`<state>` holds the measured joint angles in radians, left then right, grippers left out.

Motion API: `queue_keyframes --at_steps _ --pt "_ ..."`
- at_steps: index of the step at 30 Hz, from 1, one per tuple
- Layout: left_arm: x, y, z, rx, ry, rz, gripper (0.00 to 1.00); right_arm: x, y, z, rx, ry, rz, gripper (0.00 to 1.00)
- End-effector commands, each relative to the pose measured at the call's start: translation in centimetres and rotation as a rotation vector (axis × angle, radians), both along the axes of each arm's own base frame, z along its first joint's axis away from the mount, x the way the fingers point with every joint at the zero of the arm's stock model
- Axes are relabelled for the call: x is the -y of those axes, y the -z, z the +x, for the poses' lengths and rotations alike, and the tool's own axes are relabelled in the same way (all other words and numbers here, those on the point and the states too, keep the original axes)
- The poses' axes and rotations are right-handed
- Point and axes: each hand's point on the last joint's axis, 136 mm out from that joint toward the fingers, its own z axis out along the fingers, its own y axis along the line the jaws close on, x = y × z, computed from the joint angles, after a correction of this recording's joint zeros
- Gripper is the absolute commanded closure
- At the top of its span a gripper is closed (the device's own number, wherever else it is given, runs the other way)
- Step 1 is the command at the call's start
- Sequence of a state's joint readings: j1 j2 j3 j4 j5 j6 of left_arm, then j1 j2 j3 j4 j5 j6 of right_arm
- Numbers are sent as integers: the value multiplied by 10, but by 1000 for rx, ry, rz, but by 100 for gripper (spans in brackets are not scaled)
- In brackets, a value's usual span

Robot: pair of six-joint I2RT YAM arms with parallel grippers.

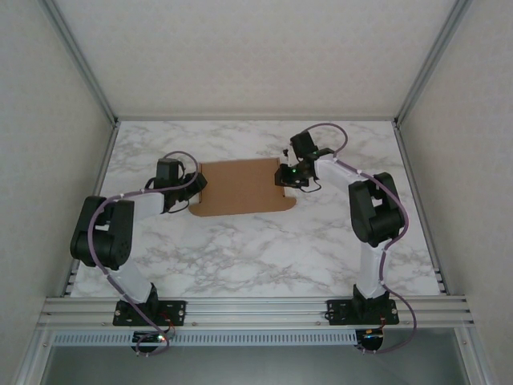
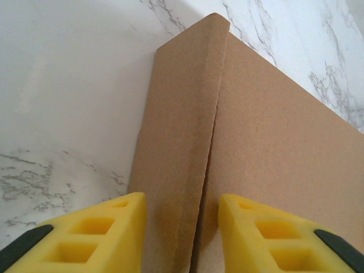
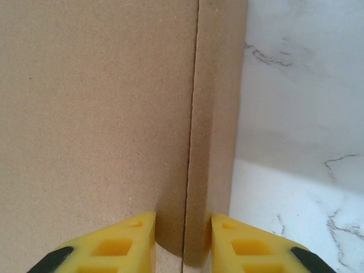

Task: Fold the paper box

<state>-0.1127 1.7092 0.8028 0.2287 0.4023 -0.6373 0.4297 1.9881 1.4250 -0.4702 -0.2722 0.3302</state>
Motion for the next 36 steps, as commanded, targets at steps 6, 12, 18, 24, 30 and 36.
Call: queue_keyframes --at_steps 6,12,18,24,30,36 --pt "-11 8 -24 -109 -2 121 48 5 18 -26 -91 -2 -16 63" --pt "-12 -38 -8 7 21 153 42 -4 -20 -16 -47 -9 68 62" --pt "-11 -42 -19 5 33 143 41 -3 -49 -17 4 -16 91 52" --pt "-11 -32 -39 -17 47 142 41 1 -53 -27 6 -24 89 44" --pt "-8 -16 -54 -61 67 122 43 5 -39 -39 -24 -24 84 44" --pt "-8 -9 -58 -73 75 123 43 2 -21 -43 -64 -30 86 45"
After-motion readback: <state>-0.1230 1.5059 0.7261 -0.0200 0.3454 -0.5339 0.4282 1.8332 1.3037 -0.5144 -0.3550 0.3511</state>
